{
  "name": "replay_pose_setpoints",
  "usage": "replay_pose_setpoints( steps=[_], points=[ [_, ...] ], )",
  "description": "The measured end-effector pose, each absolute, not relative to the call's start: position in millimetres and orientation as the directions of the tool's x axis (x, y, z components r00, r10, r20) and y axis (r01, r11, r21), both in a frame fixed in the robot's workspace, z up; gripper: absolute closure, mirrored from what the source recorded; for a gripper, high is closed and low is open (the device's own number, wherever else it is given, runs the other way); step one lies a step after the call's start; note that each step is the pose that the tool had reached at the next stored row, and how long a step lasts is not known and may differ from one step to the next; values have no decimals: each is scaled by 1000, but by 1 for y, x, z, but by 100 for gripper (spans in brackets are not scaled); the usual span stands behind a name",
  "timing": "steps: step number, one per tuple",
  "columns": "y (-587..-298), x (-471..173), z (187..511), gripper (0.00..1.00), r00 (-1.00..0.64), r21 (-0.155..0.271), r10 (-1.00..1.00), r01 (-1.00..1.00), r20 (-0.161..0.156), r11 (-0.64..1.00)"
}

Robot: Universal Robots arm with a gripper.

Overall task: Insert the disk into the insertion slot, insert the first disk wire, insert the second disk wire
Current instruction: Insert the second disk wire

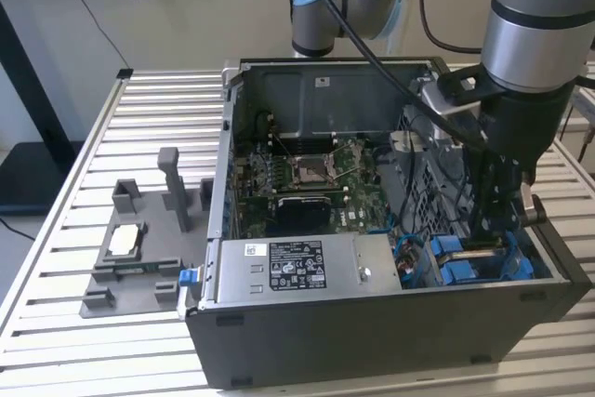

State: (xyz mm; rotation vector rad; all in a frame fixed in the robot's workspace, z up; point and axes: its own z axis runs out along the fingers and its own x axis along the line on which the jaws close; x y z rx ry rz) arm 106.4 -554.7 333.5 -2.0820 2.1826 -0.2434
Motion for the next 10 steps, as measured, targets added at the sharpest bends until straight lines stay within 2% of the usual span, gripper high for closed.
replay_pose_setpoints(
  steps=[8,9,10],
  points=[
    [-555,106,333,82,-50,-195,-998,-980,26,44],
    [-555,106,334,76,-50,-195,-998,-980,26,44],
    [-555,106,336,76,-50,-195,-998,-980,27,44]
  ],
)
